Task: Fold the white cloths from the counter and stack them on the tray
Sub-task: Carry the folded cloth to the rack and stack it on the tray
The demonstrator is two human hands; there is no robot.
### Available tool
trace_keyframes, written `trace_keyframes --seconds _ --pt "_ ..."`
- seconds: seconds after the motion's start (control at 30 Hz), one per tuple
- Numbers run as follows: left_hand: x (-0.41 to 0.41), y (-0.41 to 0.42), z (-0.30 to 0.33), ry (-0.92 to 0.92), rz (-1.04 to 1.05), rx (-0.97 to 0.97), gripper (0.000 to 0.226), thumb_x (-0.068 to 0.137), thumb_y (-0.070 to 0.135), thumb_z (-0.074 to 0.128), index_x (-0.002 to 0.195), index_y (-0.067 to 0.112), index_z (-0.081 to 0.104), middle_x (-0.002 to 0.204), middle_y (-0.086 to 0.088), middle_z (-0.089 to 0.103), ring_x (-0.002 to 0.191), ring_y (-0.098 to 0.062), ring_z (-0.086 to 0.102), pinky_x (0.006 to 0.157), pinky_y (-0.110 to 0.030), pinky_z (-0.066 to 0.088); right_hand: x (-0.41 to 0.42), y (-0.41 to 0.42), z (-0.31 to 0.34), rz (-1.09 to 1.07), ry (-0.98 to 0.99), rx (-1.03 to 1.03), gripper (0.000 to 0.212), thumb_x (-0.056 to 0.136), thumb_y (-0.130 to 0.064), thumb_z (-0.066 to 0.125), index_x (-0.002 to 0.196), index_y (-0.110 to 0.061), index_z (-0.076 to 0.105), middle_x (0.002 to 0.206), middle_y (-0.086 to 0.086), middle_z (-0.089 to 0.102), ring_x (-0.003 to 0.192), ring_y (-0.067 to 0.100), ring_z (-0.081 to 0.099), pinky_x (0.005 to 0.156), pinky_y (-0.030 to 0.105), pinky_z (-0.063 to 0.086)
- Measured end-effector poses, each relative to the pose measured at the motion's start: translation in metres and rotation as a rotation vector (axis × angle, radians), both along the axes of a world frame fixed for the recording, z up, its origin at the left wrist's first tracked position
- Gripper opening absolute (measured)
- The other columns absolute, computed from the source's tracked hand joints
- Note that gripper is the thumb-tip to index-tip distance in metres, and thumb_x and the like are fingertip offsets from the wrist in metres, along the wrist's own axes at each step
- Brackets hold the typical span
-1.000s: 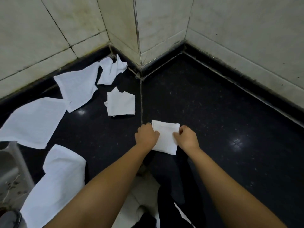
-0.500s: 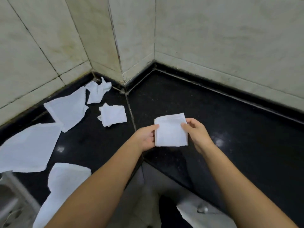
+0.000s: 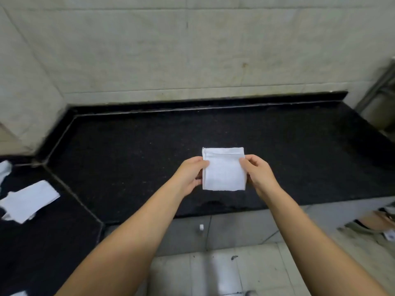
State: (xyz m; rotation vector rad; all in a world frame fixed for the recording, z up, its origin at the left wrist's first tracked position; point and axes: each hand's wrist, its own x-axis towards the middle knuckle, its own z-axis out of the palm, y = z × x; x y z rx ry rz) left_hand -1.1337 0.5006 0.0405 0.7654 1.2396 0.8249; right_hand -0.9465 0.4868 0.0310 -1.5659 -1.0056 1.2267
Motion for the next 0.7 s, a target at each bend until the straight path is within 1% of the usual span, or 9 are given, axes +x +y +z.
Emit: trace_keyframes --seconds 0.13,0.2,0.27,0.33,0.4,0.5,0.57,0.6,0.7 --pt "0.119 -0.008 0.001 -0.047 -0.208 0.002 0.015 0.093 0.017 0.054 0.103 0.012 0.065 0.106 -0.005 0.069 0.101 -0.022 0.064 0.093 -0.041 0.051 0.116 -0.047 0.005 -0.199 -0.020 0.000 0.017 0.094 -0.022 0.052 0.096 -0.010 0.063 0.090 0.005 0.066 0.078 0.019 0.059 0.065 0.035 0.049" --pt "0.185 -0.022 0.003 -0.050 -0.288 0.033 0.014 0.094 0.017 0.053 0.101 0.011 0.064 0.098 -0.004 0.069 0.093 -0.020 0.064 0.092 -0.041 0.051 0.175 -0.072 0.007 -0.301 -0.028 0.010 0.017 0.094 -0.021 0.051 0.096 -0.009 0.063 0.087 0.004 0.064 0.076 0.019 0.058 0.066 0.037 0.048" --pt "0.252 -0.036 0.006 -0.040 -0.343 0.073 0.012 0.095 0.014 0.051 0.094 0.010 0.062 0.092 -0.004 0.067 0.087 -0.019 0.063 0.089 -0.039 0.051 0.233 -0.096 0.011 -0.378 -0.021 0.022 0.016 0.095 -0.020 0.052 0.095 -0.009 0.063 0.084 0.003 0.064 0.074 0.017 0.057 0.066 0.033 0.048" --pt "0.316 -0.050 0.005 -0.024 -0.384 0.100 0.013 0.094 0.015 0.051 0.088 0.010 0.061 0.092 -0.007 0.066 0.086 -0.021 0.062 0.085 -0.039 0.051 0.291 -0.120 0.014 -0.431 -0.024 0.027 0.014 0.096 -0.020 0.052 0.089 -0.013 0.062 0.072 -0.002 0.062 0.061 0.010 0.056 0.055 0.024 0.044" --pt "0.378 -0.062 0.006 -0.009 -0.440 0.129 0.012 0.093 0.017 0.052 0.087 0.009 0.059 0.092 -0.011 0.062 0.085 -0.022 0.059 0.076 -0.037 0.049 0.347 -0.141 0.021 -0.479 -0.049 0.050 0.016 0.095 -0.019 0.053 0.082 -0.016 0.061 0.064 -0.004 0.058 0.053 0.008 0.051 0.051 0.022 0.039" --pt "0.465 -0.080 0.013 0.004 -0.512 0.162 0.010 0.094 0.016 0.051 0.089 0.009 0.056 0.088 -0.013 0.054 0.076 -0.021 0.051 0.065 -0.031 0.044 0.430 -0.166 0.031 -0.547 -0.099 0.063 0.017 0.095 -0.018 0.053 0.078 -0.016 0.059 0.071 0.002 0.058 0.059 0.014 0.048 0.054 0.024 0.038" --pt "0.512 -0.089 0.019 0.002 -0.546 0.173 0.011 0.095 0.016 0.050 0.091 0.008 0.056 0.089 -0.013 0.055 0.080 -0.023 0.052 0.068 -0.034 0.044 0.476 -0.176 0.036 -0.591 -0.106 0.072 0.018 0.095 -0.017 0.054 0.078 -0.016 0.058 0.071 0.004 0.056 0.059 0.014 0.047 0.050 0.023 0.038" --pt "0.536 -0.092 0.023 0.001 -0.559 0.172 0.012 0.096 0.016 0.050 0.091 0.007 0.057 0.091 -0.012 0.057 0.082 -0.023 0.054 0.070 -0.035 0.045 0.500 -0.180 0.037 -0.605 -0.116 0.082 0.018 0.095 -0.016 0.054 0.077 -0.016 0.058 0.071 0.003 0.057 0.060 0.014 0.047 0.052 0.024 0.039" --pt "0.561 -0.083 0.025 -0.009 -0.544 0.182 0.013 0.096 0.015 0.049 0.091 0.008 0.059 0.095 -0.013 0.059 0.085 -0.024 0.055 0.074 -0.037 0.046 0.520 -0.178 0.043 -0.573 -0.135 0.083 0.018 0.094 -0.016 0.054 0.077 -0.016 0.059 0.073 0.001 0.059 0.062 0.013 0.050 0.057 0.026 0.041"
